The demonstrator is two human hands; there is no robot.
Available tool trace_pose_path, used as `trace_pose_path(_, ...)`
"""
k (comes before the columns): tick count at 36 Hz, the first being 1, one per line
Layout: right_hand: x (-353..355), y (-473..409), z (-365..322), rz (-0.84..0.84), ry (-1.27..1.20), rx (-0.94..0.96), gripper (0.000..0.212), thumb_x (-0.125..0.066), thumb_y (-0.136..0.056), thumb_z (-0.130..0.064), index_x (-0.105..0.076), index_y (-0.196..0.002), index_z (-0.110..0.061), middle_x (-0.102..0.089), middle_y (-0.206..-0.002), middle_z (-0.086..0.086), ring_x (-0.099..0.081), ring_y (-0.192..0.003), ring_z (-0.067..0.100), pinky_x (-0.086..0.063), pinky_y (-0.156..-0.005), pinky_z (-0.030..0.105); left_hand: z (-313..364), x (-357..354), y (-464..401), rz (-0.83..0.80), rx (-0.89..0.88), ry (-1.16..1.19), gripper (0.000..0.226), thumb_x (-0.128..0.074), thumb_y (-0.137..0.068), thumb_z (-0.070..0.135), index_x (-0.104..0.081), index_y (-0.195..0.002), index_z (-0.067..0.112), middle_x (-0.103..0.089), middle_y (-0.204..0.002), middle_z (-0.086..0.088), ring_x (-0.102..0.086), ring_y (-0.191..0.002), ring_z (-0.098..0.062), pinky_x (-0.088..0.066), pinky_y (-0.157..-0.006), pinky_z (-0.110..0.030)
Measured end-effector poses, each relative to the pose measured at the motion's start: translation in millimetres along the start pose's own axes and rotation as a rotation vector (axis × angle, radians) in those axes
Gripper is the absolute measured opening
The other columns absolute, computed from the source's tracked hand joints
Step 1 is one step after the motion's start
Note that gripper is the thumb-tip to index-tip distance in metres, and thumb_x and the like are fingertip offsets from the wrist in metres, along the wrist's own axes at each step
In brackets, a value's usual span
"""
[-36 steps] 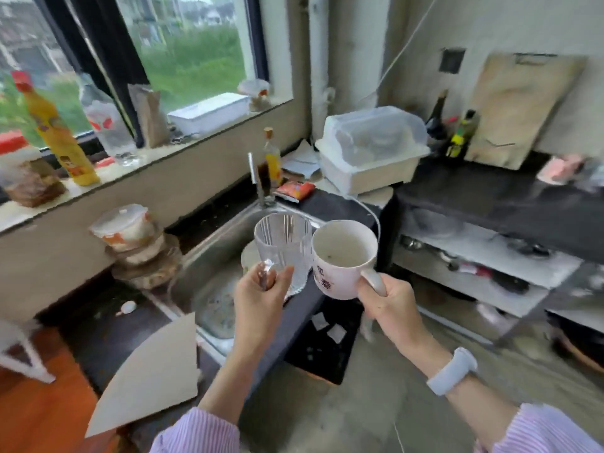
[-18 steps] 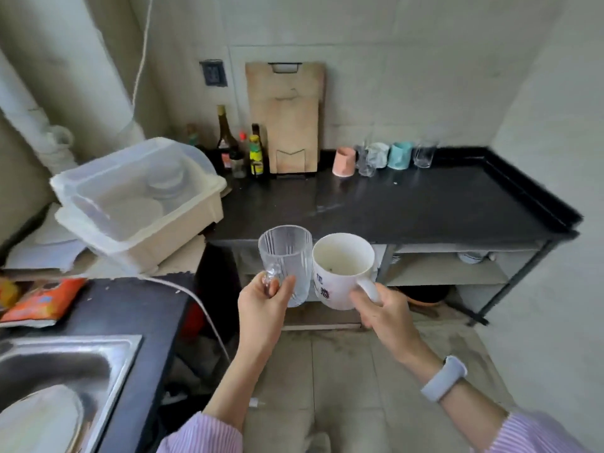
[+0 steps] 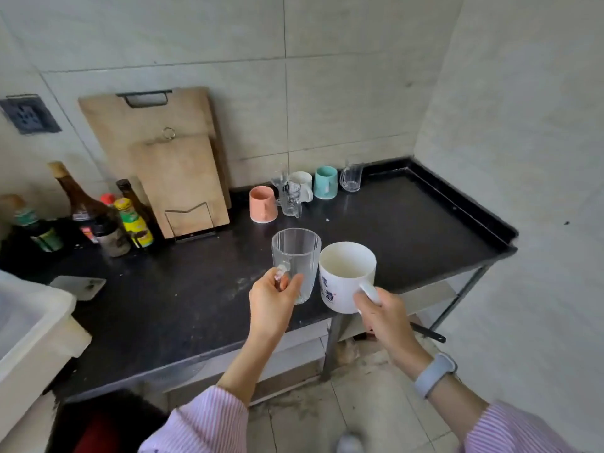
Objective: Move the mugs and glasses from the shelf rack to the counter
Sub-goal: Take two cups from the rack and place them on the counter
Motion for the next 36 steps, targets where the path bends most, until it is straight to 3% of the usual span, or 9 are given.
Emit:
trace_pose_path(4, 9.3, -67.0, 14.1, 0.041, 0.002, -0.047, 0.037, -0.054, -0.079, -0.023, -0.039, -0.045, -0.024, -0.037, -0.038, -0.01, -0.032, -0.041, 0.006, -0.025, -0.043, 0.021, -15.1, -48.8, -54.4, -0.04, 0.045, -0.024, 0.036, -0.065, -0.081, 0.021, -0.046, -0.073, -0.009, -0.052, -0.069, -0.028, -0.04, -0.06, -0.02, -0.042, -0.061, -0.034)
trace_pose_path(8, 15.4, -145.8, 37.8, 0.019, -0.011, -0.097, 0.032, -0.052, -0.084, -0.015, -0.038, -0.056, -0.012, -0.035, -0.05, -0.001, -0.03, -0.051, 0.015, -0.023, -0.051, 0.029, -35.5, -101.2, -112.1, -0.05, 0.093, -0.052, 0.036, -0.064, -0.083, 0.023, -0.05, -0.076, -0.01, -0.052, -0.069, -0.026, -0.04, -0.061, -0.02, -0.041, -0.061, -0.033)
trace_pose_path(12, 16.4, -220.8, 59.7, -0.004, -0.015, -0.157, 0.03, -0.052, -0.086, -0.015, -0.04, -0.059, -0.009, -0.035, -0.056, 0.005, -0.031, -0.056, 0.017, -0.025, -0.054, 0.033, -57.4, -146.3, -164.7, -0.019, 0.154, -0.067, 0.042, -0.064, -0.082, 0.017, -0.032, -0.057, 0.01, -0.032, -0.054, -0.001, -0.025, -0.05, -0.008, -0.029, -0.049, -0.017)
trace_pose_path(16, 16.2, -305.7, 77.3, -0.047, 0.025, -0.209, 0.027, -0.051, -0.088, -0.017, -0.051, -0.072, 0.005, -0.041, -0.064, 0.013, -0.036, -0.061, 0.023, -0.03, -0.059, 0.036, -76.7, -194.8, -227.7, 0.021, 0.22, -0.082, 0.045, -0.064, -0.082, 0.013, -0.027, -0.055, 0.015, -0.028, -0.052, 0.004, -0.025, -0.046, -0.008, -0.026, -0.043, -0.014)
trace_pose_path(22, 11.5, -392.9, 97.1, -0.093, 0.02, -0.254, 0.025, -0.051, -0.088, -0.018, -0.044, -0.067, -0.007, -0.036, -0.064, 0.013, -0.032, -0.061, 0.023, -0.027, -0.06, 0.038, -97.8, -243.6, -298.6, 0.082, 0.26, -0.126, 0.049, -0.064, -0.083, 0.016, -0.026, -0.051, 0.02, -0.027, -0.049, 0.007, -0.029, -0.042, -0.006, -0.028, -0.043, -0.012)
trace_pose_path(27, 3.8, -441.6, 110.7, -0.111, 0.008, -0.245, 0.034, -0.051, -0.088, -0.019, -0.034, -0.059, -0.012, -0.031, -0.059, 0.01, -0.029, -0.057, 0.022, -0.024, -0.057, 0.038, -119.2, -266.3, -335.2, 0.124, 0.284, -0.136, 0.052, -0.065, -0.082, 0.02, -0.023, -0.052, 0.019, -0.024, -0.05, 0.005, -0.021, -0.05, -0.01, -0.024, -0.051, -0.026)
trace_pose_path(36, -14.0, -477.3, 129.4, -0.117, -0.053, -0.221, 0.039, -0.051, -0.09, -0.021, -0.037, -0.055, -0.019, -0.034, -0.054, 0.002, -0.031, -0.054, 0.015, -0.027, -0.054, 0.032, -146.1, -288.2, -356.4, 0.169, 0.304, -0.084, 0.053, -0.065, -0.082, 0.021, -0.021, -0.053, 0.019, -0.02, -0.05, 0.007, -0.02, -0.045, -0.009, -0.024, -0.044, -0.018)
Point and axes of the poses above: each hand's wrist, its own y-axis away from the middle knuckle, its own x-axis out of the back of the hand, z = x × y, the point moved 2 cm from there along -y, towards the middle knuckle
